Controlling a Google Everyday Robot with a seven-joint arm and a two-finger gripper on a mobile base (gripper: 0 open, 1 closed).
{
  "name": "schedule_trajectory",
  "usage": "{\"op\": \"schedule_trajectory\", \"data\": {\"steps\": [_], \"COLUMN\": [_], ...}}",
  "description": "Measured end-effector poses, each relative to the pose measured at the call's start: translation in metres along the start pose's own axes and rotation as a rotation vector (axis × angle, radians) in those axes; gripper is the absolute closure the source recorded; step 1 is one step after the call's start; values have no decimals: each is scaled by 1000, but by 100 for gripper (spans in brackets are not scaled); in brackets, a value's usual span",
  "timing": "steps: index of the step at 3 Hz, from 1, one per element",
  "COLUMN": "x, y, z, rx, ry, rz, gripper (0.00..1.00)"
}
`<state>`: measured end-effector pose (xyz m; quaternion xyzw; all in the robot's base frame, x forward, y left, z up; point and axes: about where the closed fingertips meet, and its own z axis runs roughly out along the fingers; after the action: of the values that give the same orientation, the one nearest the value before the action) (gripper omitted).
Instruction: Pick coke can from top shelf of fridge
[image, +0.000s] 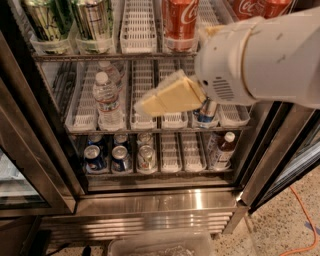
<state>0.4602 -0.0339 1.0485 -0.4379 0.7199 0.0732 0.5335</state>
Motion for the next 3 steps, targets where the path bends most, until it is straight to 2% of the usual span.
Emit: {"op": "schedule_trajectory", "data": {"steps": [1, 2, 3], "x": [-20, -16, -5], "y": [-2, -19, -42], "z": [11, 15, 12], "rx": [33, 95, 138], "ry": [-53, -60, -68], "rz": [27, 81, 193], "gripper": [0, 0, 0]}}
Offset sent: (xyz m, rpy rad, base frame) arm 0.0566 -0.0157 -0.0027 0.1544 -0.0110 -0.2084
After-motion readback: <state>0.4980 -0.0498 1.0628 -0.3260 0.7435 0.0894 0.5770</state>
